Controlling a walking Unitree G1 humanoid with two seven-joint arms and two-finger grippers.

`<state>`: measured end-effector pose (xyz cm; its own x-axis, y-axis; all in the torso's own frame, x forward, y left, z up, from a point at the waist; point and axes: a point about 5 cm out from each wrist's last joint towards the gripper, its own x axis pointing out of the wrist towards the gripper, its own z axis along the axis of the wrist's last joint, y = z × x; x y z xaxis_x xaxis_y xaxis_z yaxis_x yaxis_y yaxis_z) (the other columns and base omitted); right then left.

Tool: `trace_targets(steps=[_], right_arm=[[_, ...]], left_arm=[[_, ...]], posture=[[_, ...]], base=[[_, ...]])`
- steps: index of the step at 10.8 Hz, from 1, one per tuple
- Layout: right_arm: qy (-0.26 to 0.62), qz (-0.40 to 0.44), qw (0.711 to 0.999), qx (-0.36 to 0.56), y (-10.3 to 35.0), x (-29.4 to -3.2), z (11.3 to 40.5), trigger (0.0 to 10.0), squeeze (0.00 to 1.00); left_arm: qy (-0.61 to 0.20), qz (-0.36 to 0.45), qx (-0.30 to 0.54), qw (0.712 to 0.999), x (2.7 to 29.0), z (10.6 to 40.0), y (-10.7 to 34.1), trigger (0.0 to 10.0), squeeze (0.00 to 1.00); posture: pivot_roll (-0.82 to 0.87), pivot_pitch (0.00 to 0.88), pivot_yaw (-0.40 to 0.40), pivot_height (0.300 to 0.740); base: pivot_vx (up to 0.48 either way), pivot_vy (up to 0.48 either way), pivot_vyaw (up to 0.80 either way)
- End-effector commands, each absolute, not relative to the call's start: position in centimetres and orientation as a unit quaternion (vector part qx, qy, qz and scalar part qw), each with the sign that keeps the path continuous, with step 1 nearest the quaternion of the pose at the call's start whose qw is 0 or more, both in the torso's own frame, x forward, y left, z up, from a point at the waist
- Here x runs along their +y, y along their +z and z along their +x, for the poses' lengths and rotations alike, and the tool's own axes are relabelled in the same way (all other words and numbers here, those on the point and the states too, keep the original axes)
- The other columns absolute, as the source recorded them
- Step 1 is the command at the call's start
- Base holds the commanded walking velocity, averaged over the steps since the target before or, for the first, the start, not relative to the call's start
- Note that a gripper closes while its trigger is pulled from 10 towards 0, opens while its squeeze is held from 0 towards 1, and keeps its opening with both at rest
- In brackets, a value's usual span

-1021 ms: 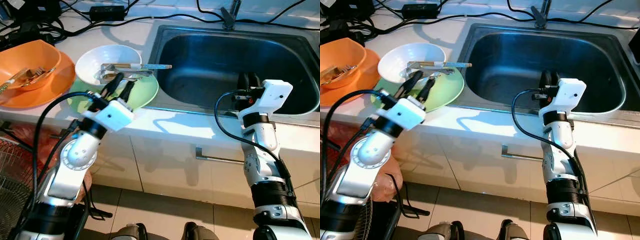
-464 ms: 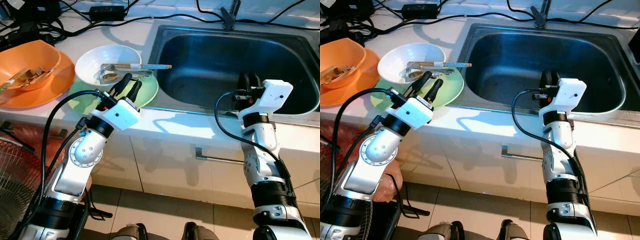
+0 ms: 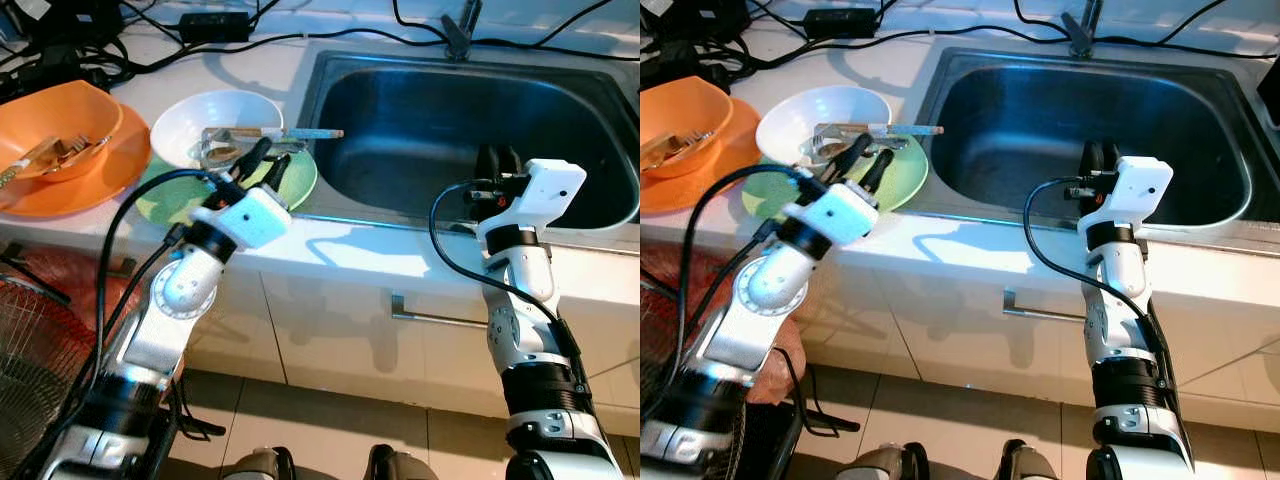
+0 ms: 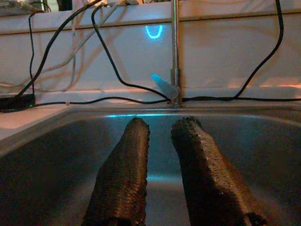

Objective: Kitchen organization

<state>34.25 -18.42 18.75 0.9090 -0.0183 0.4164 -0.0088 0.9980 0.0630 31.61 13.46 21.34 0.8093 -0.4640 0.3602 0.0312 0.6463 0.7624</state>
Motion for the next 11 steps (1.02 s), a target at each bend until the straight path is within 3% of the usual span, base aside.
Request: trace_targets(steps=[1,2,3,11], right_arm=[[-0.003,0.032,0.979,-0.203,18.2,-18.2,34.2,10.0,0.00],[-0.003,0.032,0.979,-0.203,18.2,-18.3,34.2,10.0,0.00],[-0.005,0.032,0.979,-0.204,18.2,-18.4,34.2,10.0,0.00],[0.001,0.032,0.980,-0.197,18.1,-18.2,34.3,10.0,0.00]], left_arm=[[-0.150,0.403,-0.275,0.860,13.1,31.6,21.2,8.0,0.00],[-0.151,0.402,-0.276,0.860,13.0,31.6,21.2,4.9,0.00],[-0.151,0.403,-0.280,0.858,13.0,31.6,21.3,0.0,0.00],[-0.129,0.402,-0.318,0.849,13.0,31.2,24.0,0.0,0.00]], posture=[[0.05,0.138,0.063,0.740],[0.05,0.138,0.063,0.740],[0.05,0.145,0.060,0.740],[0.07,0.159,0.047,0.740]], base=[[0.000,0.000,0.00],[0.000,0.000,0.00],[0.000,0.000,0.00],[0.000,0.000,0.00]])
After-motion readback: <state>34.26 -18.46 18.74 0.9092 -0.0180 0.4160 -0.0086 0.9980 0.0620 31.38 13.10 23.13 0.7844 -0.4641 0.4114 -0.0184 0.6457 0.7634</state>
